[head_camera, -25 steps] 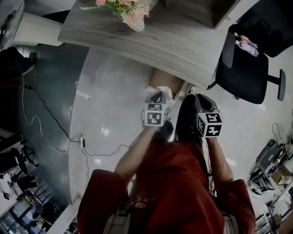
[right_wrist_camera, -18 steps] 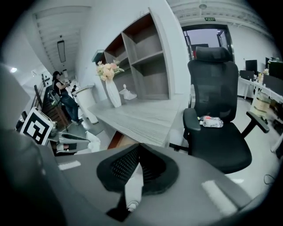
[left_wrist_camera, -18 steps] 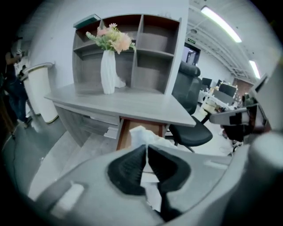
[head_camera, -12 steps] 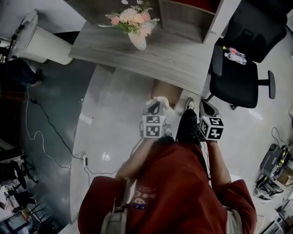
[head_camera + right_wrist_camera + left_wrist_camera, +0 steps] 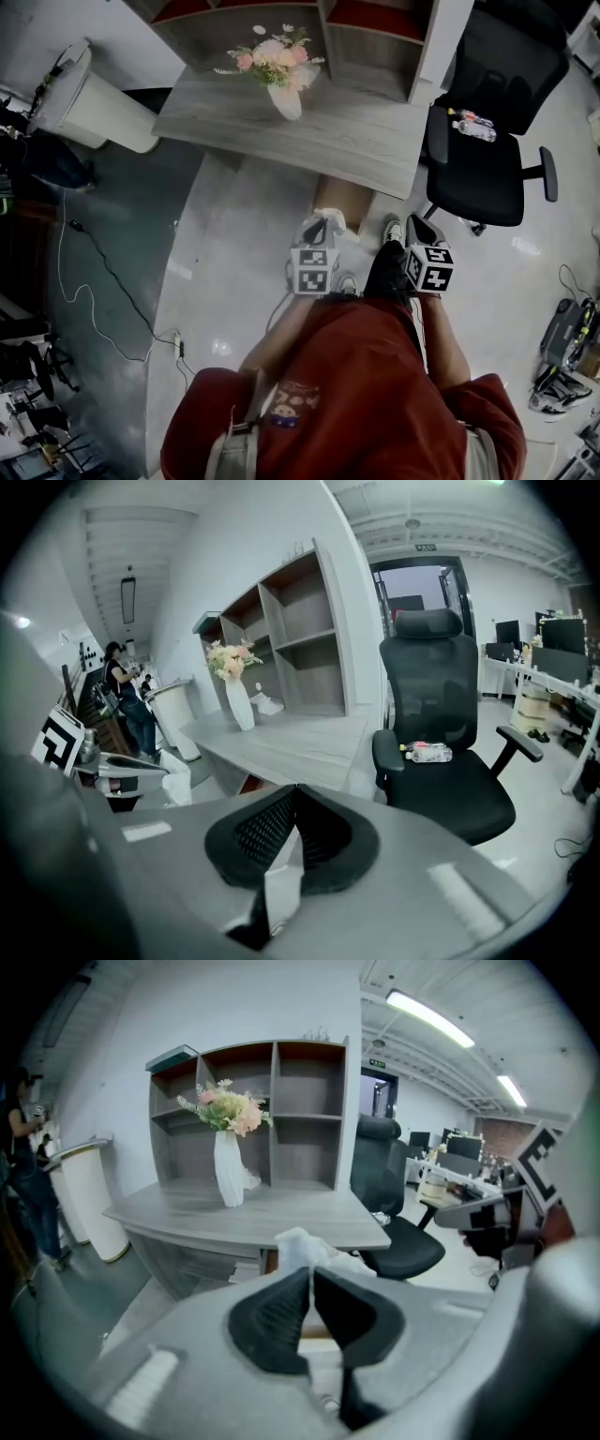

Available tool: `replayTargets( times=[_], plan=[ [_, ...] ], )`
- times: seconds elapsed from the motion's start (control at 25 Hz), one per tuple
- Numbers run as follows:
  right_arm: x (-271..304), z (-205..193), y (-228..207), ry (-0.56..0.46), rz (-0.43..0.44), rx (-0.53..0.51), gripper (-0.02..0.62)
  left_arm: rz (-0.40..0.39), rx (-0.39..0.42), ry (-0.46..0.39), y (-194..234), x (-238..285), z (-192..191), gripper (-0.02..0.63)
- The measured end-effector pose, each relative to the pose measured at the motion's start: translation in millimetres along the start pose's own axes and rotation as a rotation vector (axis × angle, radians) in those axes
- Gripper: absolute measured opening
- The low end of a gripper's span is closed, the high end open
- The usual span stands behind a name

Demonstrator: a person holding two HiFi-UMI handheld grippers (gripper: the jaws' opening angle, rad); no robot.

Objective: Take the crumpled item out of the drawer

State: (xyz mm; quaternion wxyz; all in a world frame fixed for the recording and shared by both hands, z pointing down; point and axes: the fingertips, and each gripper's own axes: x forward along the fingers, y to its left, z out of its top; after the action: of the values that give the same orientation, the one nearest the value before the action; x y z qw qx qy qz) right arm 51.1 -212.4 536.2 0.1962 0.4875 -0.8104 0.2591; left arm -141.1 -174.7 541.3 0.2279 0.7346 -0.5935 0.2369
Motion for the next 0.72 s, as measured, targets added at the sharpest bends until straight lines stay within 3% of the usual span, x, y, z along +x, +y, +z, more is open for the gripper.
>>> replayTargets(
  times=[0.32, 0.52, 0.72],
  plan=[
    [-3.3, 16.5, 4.9, -0.028, -0.018, -0.029, 0.002, 0.019, -0.019, -0.050, 17.3, -14.7, 19.1, 0.012],
    [-2.8, 30.5, 12.6, -0.042, -0.041, -0.137, 0.002, 0.030, -0.020, -0.079, 27.2, -16.4, 29.4, 0.012],
    [-1.6, 33.1, 16.6, -0.046, -0.032, -0.114, 0.002, 0.027, -0.034, -0.098, 31.7, -17.5, 33.8, 0.012]
  ],
)
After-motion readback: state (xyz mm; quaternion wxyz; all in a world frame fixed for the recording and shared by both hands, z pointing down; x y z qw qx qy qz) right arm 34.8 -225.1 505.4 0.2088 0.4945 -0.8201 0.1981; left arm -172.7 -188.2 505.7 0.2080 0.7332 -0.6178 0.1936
